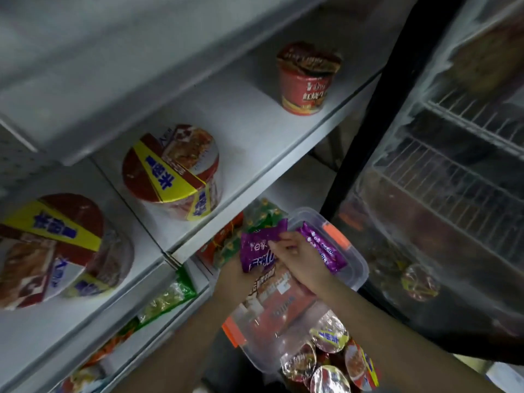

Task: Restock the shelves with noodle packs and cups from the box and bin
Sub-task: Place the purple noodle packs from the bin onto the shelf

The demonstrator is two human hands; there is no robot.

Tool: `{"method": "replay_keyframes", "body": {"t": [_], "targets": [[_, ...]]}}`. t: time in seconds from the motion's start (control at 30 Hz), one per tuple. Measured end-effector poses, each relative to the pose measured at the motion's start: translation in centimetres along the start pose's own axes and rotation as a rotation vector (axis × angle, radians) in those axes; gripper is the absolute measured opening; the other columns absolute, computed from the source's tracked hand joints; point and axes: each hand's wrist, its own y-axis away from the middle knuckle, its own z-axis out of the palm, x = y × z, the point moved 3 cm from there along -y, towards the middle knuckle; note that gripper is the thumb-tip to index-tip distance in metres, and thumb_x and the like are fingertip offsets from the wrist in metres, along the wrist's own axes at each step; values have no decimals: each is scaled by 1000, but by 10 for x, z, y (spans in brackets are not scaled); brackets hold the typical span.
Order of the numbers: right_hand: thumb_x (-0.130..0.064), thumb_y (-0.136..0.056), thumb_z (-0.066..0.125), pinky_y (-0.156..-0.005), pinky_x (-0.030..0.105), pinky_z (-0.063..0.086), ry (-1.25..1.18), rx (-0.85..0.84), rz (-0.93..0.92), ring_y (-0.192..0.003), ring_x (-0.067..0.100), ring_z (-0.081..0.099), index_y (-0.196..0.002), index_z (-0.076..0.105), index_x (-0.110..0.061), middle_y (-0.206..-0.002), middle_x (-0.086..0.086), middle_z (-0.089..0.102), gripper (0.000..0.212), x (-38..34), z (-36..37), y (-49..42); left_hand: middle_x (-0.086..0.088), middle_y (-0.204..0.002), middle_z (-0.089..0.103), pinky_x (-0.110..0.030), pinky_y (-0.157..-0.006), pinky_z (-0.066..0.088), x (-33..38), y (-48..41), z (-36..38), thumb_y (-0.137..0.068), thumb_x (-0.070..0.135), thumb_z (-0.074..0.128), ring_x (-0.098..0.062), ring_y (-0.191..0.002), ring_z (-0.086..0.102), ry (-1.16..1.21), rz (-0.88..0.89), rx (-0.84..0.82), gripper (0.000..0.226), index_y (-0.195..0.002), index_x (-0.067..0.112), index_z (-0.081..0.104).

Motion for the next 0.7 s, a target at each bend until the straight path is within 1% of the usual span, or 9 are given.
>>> {"method": "replay_keyframes", "body": {"t": [0.07,0.13,0.17,0.23,0.37,0.47,0.53,0.63,0.7], "targets": [[-59,-79,69,-97,19,40,285,18,-200,-128,8,45,-141,48,-31,-136,-4,46,72,-10,-24,12,7,-112,72,-33,-90,50,22,12,-24,-89,17,72,-16,-109,66,92,-5,-75,34,-114,37,62],[-68,-70,68,-112,27,29,500,-107,-315,-146,9,11,-154,10,-41,-160,-1,3,106,-23,-39,25,7,-115,72,-39,-97,51,45,29,-48,-81,33,78,-16,-112,66,172,11,-110,42,-120,36,62],[-68,-66,70,-115,28,27,557,-184,-338,-146,7,1,-151,-5,-47,-161,-3,-19,115,-30,-45,32,6,-117,72,-43,-99,51,54,36,-59,-76,39,80,-16,-113,66,204,16,-116,51,-124,31,62],[-64,-64,77,-115,27,28,585,-265,-398,-142,2,-2,-143,-18,-57,-153,-10,-41,124,-50,-52,45,5,-115,73,-45,-100,51,78,51,-82,-74,34,82,-15,-109,68,226,34,-109,53,-122,25,63],[-52,-66,84,-116,32,33,520,-162,-652,-144,-4,-3,-146,-17,-54,-149,-19,-43,129,-110,-56,72,0,-111,74,-32,-94,55,137,91,-127,-85,7,74,-13,-103,70,293,103,-97,40,-121,16,60],[-53,-69,80,-116,44,34,532,3,-917,-150,9,-11,-151,-14,-47,-155,-6,-39,125,-154,-54,101,-4,-118,72,-40,-99,53,176,135,-161,-81,15,79,-20,-109,68,285,176,-131,54,-129,13,56],[-63,-71,72,-114,47,30,531,115,-1107,-150,9,-13,-154,-9,-40,-159,5,-30,118,-184,-53,120,1,-119,72,-39,-98,52,198,164,-185,-79,21,82,-17,-111,68,231,251,-125,56,-129,18,57],[-72,-73,61,-110,53,25,546,267,-1323,-151,13,-10,-155,-4,-34,-161,17,-15,112,-244,-44,144,15,-104,75,-18,-78,54,234,210,-231,-79,11,78,-5,-95,71,193,384,47,44,-117,23,59],[-74,-75,56,-112,52,22,519,312,-1416,-151,16,-10,-155,-5,-36,-161,19,-8,107,-291,-29,160,18,-101,74,-15,-71,55,251,239,-268,-74,11,79,-4,-91,72,206,471,224,50,-114,28,56]]}}
